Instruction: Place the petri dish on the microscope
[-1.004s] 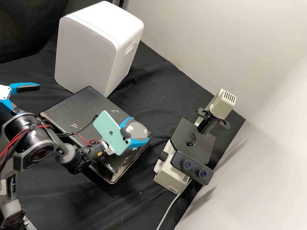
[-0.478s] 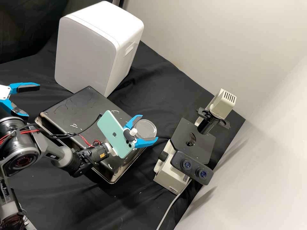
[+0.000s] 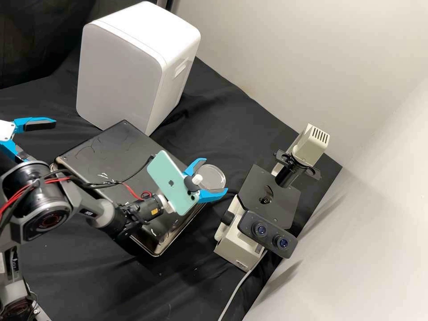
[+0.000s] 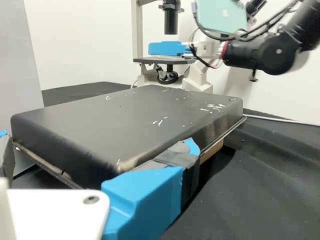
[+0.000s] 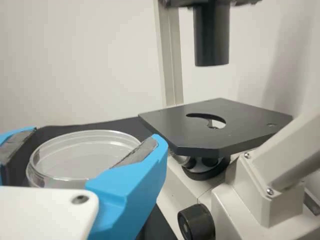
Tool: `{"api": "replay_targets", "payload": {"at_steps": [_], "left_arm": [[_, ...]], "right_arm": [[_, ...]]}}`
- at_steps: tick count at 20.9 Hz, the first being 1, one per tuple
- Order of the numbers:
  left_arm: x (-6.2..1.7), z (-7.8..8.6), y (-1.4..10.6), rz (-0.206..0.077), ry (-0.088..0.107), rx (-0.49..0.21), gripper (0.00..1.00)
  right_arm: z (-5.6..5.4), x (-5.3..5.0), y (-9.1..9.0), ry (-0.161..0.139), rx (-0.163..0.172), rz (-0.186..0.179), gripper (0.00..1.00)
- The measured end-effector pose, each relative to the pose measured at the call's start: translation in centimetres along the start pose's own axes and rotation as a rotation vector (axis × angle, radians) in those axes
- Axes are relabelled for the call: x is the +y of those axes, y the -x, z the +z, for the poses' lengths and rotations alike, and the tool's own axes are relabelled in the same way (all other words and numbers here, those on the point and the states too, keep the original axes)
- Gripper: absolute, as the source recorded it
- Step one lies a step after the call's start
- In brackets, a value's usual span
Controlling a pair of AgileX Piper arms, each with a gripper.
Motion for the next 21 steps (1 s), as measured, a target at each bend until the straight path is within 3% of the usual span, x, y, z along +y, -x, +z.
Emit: {"api": "replay_targets", "payload": {"at_steps": [3,8,16,21], "left_arm": [[-0.17,0.1,-0.1,-0.008,0.005,-0.001,1.00],[-0.40,-0.1,-0.2,-0.018,0.017,0.016,1.00],[-0.61,0.0,-0.3,-0.028,0.021,0.015,1.00],[-0.60,0.0,-0.3,-0.027,0.023,0.018,1.00]], "right_arm": [[0.4,-0.1,-2.1,0.012,-0.027,-0.017,0.00],[0.9,0.1,-4.7,0.046,-0.071,-0.013,0.00],[1.1,0.2,-6.1,0.097,-0.056,-0.030,0.00],[1.1,0.3,-6.1,0.101,-0.055,-0.033,0.00]]}}
